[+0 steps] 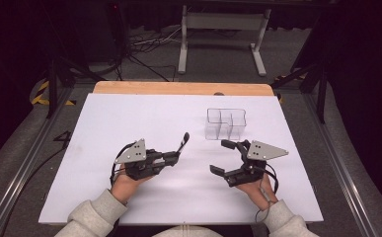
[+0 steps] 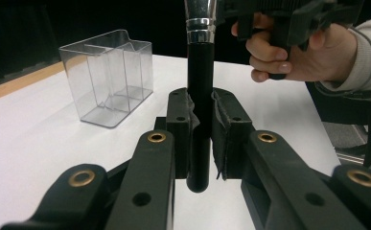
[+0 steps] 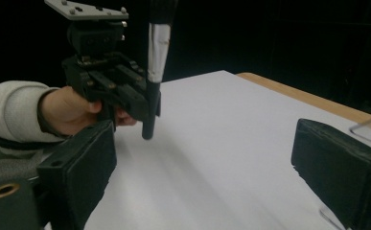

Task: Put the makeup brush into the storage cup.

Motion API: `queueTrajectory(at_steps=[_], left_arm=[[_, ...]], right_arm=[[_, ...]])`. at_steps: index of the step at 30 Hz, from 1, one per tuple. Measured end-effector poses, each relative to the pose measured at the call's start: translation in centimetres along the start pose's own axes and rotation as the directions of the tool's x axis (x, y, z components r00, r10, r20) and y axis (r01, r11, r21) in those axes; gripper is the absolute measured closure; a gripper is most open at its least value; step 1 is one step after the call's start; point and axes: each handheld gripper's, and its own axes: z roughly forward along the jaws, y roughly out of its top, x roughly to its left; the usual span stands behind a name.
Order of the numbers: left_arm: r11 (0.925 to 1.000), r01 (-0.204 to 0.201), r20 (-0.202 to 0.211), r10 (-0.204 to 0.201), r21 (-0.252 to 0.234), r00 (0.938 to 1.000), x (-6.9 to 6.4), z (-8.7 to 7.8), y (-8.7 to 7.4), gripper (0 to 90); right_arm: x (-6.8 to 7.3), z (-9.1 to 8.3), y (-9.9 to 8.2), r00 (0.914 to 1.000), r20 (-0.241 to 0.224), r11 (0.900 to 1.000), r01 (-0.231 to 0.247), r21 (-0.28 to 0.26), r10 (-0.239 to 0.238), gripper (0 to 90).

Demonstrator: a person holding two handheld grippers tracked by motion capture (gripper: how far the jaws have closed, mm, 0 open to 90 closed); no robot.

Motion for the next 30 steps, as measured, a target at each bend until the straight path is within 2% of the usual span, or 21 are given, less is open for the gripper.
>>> queueTrajectory(at_steps=[12, 21, 25, 26, 30], left_arm=[[0.9999, -0.006, 0.006, 0.006, 0.009, 1.0000, -0.4, 0.5, -0.1, 78.7], [0.9999, -0.011, 0.019, 0.010, 0.013, 0.9998, -0.8, 0.8, -0.1, 78.7], [0.9999, -0.012, 0.018, 0.012, 0.010, 0.9998, -0.8, 0.8, -0.1, 78.7], [0.9998, -0.015, 0.020, 0.015, 0.011, 0.9997, -0.8, 0.8, -0.1, 78.7], [0.9998, -0.013, 0.019, 0.013, 0.011, 0.9997, -0.8, 0.8, -0.1, 78.7]], right_arm=[[1.4, 3.6, 2.4, 0.9974, -0.068, 0.9997, 0.022, -0.006, -0.023, 20.4], [1.8, 5.6, 2.9, 0.9947, -0.102, 0.9999, 0.015, 0.008, -0.014, 33.5], [1.8, 6.0, 2.9, 0.9943, -0.106, 0.9999, 0.009, 0.008, -0.008, 37.8], [1.9, 6.3, 3.0, 0.9930, -0.118, 1.0000, -0.002, 0.008, 0.003, 43.9], [2.0, 6.6, 3.1, 0.9910, -0.134, 0.9999, -0.006, 0.016, 0.008, 54.4]])
